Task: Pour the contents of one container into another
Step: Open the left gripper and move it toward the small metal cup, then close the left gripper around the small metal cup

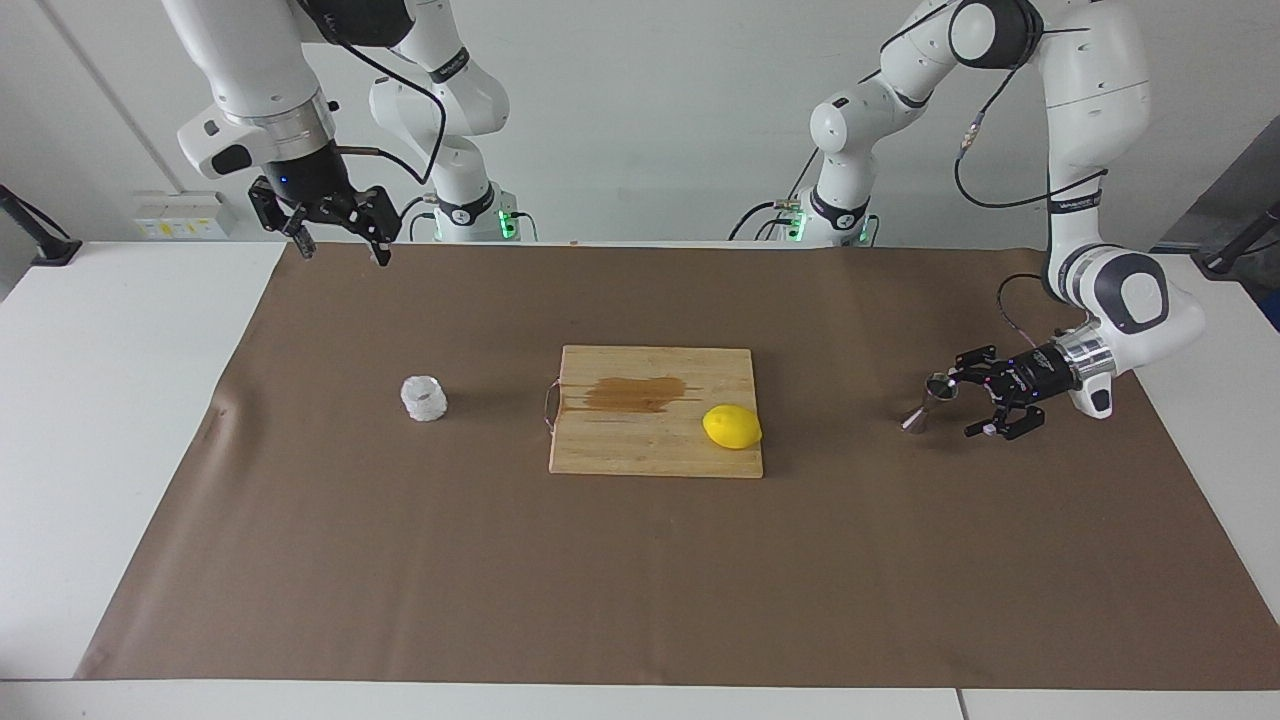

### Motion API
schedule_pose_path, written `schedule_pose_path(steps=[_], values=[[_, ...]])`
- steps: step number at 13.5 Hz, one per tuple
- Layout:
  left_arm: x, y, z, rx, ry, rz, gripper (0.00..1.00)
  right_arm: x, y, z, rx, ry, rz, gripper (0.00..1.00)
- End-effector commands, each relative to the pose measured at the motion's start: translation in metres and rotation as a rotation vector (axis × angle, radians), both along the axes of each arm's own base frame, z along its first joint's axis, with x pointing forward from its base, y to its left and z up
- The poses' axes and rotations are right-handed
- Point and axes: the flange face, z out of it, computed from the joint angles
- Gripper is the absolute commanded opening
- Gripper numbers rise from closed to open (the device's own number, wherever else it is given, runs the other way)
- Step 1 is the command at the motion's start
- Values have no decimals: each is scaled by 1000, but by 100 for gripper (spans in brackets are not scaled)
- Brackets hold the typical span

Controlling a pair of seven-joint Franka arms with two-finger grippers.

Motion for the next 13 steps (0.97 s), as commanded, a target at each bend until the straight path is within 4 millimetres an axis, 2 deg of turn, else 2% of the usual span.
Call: schedule_pose_path(steps=[1,8,13], values=[[-13,-16,4,0,15,29,100,-3,-3,4,8,6,8,100],[-24,-20,1,-18,26,77,100,-3,-3,4,8,6,8,100],[-23,-27,5,-25,19,80,100,-3,-3,4,8,6,8,100]])
